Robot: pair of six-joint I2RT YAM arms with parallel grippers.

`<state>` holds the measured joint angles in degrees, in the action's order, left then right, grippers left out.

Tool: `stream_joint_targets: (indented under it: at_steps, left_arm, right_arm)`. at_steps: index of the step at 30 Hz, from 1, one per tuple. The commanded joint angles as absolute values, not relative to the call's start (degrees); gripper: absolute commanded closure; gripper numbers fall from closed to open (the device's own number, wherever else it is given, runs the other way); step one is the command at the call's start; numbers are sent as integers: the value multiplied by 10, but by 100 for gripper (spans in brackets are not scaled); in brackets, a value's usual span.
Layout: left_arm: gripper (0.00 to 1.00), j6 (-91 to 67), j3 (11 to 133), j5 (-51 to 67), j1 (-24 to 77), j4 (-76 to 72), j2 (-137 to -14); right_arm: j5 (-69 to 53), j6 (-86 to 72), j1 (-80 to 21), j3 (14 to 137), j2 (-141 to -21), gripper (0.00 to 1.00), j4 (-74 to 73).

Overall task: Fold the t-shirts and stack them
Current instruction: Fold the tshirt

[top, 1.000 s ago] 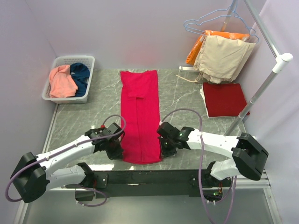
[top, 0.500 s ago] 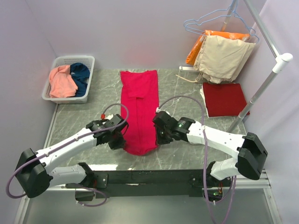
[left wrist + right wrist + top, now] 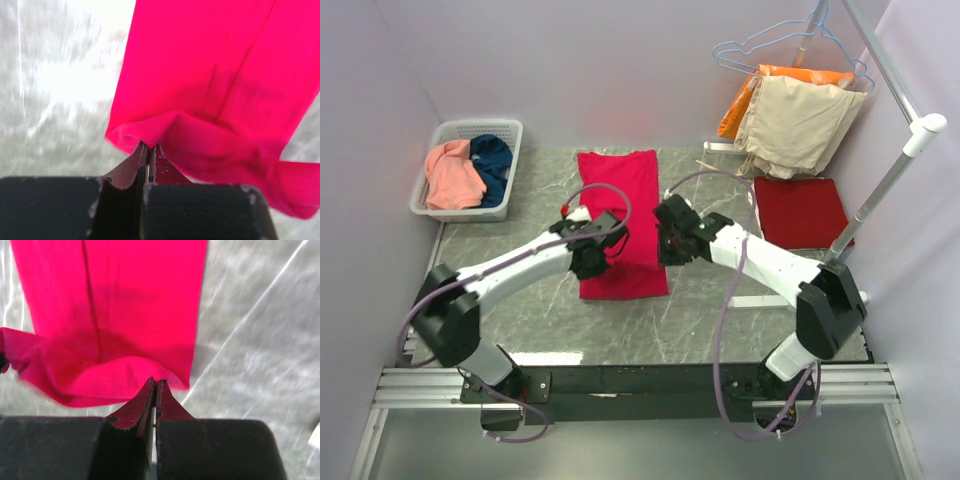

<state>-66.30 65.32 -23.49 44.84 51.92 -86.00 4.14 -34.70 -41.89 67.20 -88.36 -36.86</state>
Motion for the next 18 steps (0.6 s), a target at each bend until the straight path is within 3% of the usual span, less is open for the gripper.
stream_joint_targets:
  at_steps: [1,7,18]
  left_arm:
    - [99,-621,744,-342,429,528,-944]
    - [99,-575,849,-387,390,521,-1052]
    - [99,-488,934,-347,310,468,-1157]
  right_arm:
    - [59,-307,-381,744,-939,100,-346]
    - [51,-292,-350,824,-1028,100,-346]
    - [27,-277,-304,999,-1172,100,-383]
